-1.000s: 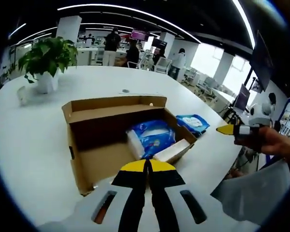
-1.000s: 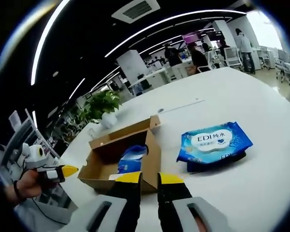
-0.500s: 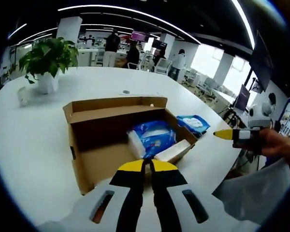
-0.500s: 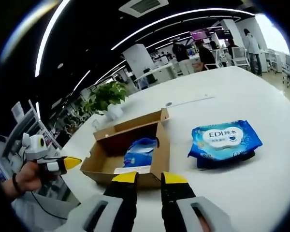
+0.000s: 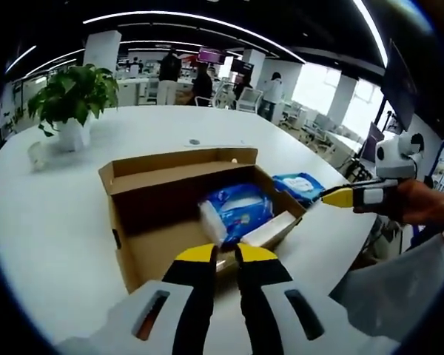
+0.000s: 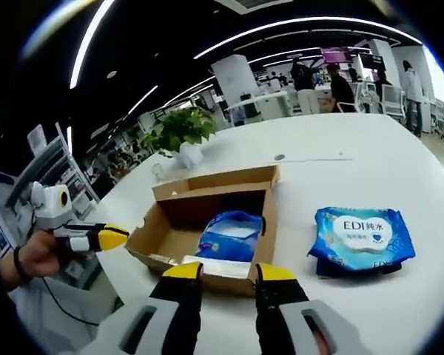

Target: Operate the shoe box by opening the lid, removing the specified soft item, and placing it in the target area until the item is outside and the box remains undamaged.

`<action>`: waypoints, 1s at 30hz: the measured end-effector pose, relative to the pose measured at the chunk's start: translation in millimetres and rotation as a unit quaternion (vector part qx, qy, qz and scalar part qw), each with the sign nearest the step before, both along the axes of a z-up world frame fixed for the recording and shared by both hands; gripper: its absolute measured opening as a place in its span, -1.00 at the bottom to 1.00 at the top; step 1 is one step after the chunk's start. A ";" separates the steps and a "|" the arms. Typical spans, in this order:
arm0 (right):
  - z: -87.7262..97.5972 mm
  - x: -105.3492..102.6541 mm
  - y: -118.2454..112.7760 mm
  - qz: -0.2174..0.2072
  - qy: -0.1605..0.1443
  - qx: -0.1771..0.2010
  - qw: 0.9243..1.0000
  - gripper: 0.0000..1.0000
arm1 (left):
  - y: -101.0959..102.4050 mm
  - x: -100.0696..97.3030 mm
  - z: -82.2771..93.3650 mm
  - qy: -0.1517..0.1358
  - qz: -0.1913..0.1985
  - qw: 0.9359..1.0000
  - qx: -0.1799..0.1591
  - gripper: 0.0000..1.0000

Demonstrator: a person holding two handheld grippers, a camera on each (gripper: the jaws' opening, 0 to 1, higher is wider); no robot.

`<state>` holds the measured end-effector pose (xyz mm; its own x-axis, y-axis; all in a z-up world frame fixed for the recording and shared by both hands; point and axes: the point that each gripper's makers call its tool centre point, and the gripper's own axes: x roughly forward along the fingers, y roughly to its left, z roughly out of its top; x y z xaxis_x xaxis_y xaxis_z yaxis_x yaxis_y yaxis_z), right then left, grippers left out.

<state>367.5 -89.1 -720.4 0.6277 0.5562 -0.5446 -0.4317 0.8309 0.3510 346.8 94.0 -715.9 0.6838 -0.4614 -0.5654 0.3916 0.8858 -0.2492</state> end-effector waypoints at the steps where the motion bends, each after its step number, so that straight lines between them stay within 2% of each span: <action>1: -0.1 1.0 1.7 0.005 0.000 -0.004 1.000 -0.47 | 0.3 -0.1 -0.7 0.001 0.000 1.000 0.001 -0.78; 9: -3.3 15.6 16.7 0.048 0.000 -0.035 0.998 -0.39 | 1.7 -1.1 -3.7 0.004 -0.004 1.000 0.013 -0.66; 15: -8.5 27.5 31.8 0.092 0.000 -0.066 0.994 -0.33 | 1.1 -4.0 -7.0 0.016 -0.010 1.000 0.012 -0.50; 30: -19.8 51.0 56.0 0.136 0.005 -0.089 0.987 -0.21 | 11.1 -3.0 -3.6 0.015 0.004 1.000 0.012 -0.48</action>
<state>418.5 -33.1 -740.2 0.4623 0.5981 -0.6546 -0.6441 0.7339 0.2157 343.7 105.2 -719.5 0.6697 -0.4422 -0.5966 0.3771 0.8946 -0.2398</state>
